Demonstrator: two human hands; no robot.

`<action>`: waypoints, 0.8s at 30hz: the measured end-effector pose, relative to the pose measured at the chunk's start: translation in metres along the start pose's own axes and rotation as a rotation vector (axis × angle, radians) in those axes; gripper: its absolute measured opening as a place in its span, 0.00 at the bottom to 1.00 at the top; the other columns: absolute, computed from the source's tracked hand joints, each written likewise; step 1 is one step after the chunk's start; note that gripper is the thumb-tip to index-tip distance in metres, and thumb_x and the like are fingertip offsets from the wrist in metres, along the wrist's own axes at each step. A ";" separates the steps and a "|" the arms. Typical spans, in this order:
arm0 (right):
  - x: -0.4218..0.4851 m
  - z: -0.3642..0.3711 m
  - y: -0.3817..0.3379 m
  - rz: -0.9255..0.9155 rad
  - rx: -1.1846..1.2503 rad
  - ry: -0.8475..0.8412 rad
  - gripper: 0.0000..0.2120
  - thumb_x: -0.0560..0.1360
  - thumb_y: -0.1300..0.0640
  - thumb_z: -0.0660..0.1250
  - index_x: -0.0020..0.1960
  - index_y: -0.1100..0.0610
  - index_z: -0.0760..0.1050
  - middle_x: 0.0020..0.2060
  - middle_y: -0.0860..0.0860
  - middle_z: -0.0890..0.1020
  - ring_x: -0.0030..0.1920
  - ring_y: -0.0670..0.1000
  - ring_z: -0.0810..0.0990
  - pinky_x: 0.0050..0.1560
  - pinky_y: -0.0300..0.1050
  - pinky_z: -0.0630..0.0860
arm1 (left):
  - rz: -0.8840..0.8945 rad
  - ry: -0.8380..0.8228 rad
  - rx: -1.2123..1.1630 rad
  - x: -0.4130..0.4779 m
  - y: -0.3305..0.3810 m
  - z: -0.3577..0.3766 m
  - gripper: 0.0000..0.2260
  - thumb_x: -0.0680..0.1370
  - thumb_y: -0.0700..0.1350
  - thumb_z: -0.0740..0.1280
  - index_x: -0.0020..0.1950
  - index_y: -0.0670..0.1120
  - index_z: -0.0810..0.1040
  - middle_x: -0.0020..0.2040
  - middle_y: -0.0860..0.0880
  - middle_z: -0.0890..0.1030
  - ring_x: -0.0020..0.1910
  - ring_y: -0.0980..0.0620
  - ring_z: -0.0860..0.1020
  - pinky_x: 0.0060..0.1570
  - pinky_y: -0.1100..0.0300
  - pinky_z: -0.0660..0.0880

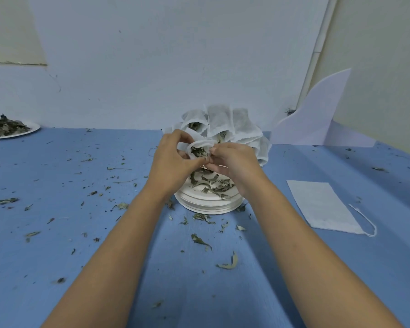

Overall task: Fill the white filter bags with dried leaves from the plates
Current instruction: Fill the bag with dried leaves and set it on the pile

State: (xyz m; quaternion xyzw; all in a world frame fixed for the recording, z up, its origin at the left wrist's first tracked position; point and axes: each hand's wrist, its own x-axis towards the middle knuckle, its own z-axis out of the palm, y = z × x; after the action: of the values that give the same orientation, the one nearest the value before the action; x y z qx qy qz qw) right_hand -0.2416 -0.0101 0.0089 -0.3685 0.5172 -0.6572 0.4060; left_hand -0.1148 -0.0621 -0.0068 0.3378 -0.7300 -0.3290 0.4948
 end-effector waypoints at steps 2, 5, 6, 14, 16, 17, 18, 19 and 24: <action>-0.001 0.000 -0.002 -0.036 -0.035 -0.028 0.05 0.75 0.69 0.64 0.42 0.63 0.76 0.35 0.55 0.81 0.33 0.47 0.82 0.37 0.37 0.80 | -0.017 0.027 0.008 0.001 -0.001 -0.002 0.15 0.67 0.47 0.78 0.47 0.50 0.74 0.49 0.49 0.75 0.34 0.61 0.75 0.33 0.75 0.70; 0.000 0.000 -0.003 -0.130 -0.206 -0.019 0.07 0.75 0.68 0.65 0.41 0.59 0.76 0.36 0.51 0.81 0.35 0.47 0.82 0.37 0.37 0.79 | -0.057 0.039 0.016 0.001 -0.002 -0.003 0.14 0.66 0.47 0.78 0.42 0.53 0.73 0.41 0.50 0.74 0.31 0.60 0.71 0.32 0.74 0.68; 0.000 -0.001 -0.002 -0.172 -0.309 -0.004 0.07 0.75 0.66 0.65 0.41 0.56 0.77 0.37 0.50 0.80 0.37 0.47 0.80 0.39 0.38 0.77 | -0.064 0.045 0.015 0.002 -0.003 -0.003 0.14 0.67 0.47 0.78 0.41 0.52 0.73 0.42 0.48 0.75 0.32 0.58 0.71 0.34 0.73 0.68; 0.001 0.001 0.001 -0.312 -0.551 0.049 0.03 0.74 0.60 0.68 0.44 0.54 0.80 0.37 0.48 0.81 0.38 0.45 0.77 0.42 0.38 0.73 | -0.024 0.171 0.082 0.003 -0.008 -0.001 0.12 0.69 0.46 0.76 0.42 0.49 0.73 0.47 0.48 0.76 0.39 0.54 0.73 0.37 0.69 0.69; 0.001 0.004 0.003 -0.374 -0.613 0.081 0.03 0.74 0.59 0.68 0.43 0.53 0.79 0.35 0.46 0.80 0.37 0.43 0.76 0.39 0.33 0.72 | 0.055 0.201 0.138 0.003 -0.007 0.003 0.10 0.70 0.44 0.75 0.42 0.47 0.73 0.44 0.51 0.73 0.38 0.57 0.73 0.37 0.73 0.68; 0.000 0.006 0.003 -0.409 -0.648 0.090 0.04 0.74 0.59 0.67 0.42 0.53 0.79 0.35 0.45 0.79 0.36 0.41 0.76 0.37 0.31 0.70 | 0.104 0.207 0.182 0.002 -0.006 0.005 0.10 0.70 0.43 0.74 0.42 0.47 0.72 0.43 0.52 0.71 0.38 0.59 0.72 0.37 0.75 0.67; -0.001 0.008 0.004 -0.440 -0.678 0.092 0.04 0.74 0.59 0.67 0.42 0.53 0.78 0.35 0.43 0.79 0.36 0.41 0.75 0.37 0.31 0.70 | 0.148 0.212 0.225 0.002 -0.006 0.007 0.10 0.71 0.41 0.73 0.42 0.46 0.71 0.43 0.52 0.69 0.37 0.61 0.71 0.38 0.76 0.66; -0.002 0.010 0.004 -0.462 -0.700 0.086 0.04 0.75 0.59 0.66 0.43 0.54 0.79 0.35 0.43 0.79 0.38 0.42 0.76 0.39 0.33 0.71 | 0.179 0.222 0.254 0.001 -0.005 0.009 0.10 0.71 0.39 0.72 0.42 0.46 0.70 0.43 0.52 0.69 0.37 0.62 0.70 0.37 0.76 0.65; -0.005 0.014 0.002 -0.514 -0.672 -0.011 0.03 0.74 0.61 0.67 0.43 0.55 0.78 0.36 0.46 0.79 0.38 0.42 0.74 0.40 0.33 0.70 | 0.151 0.302 0.284 0.000 -0.008 0.008 0.10 0.71 0.38 0.70 0.42 0.45 0.69 0.43 0.51 0.68 0.36 0.63 0.67 0.37 0.75 0.64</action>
State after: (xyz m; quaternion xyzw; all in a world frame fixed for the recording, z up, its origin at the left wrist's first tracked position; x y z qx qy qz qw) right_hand -0.2269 -0.0109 0.0092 -0.6008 0.5919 -0.5299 0.0887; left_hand -0.1207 -0.0655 -0.0150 0.3938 -0.7100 -0.1304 0.5690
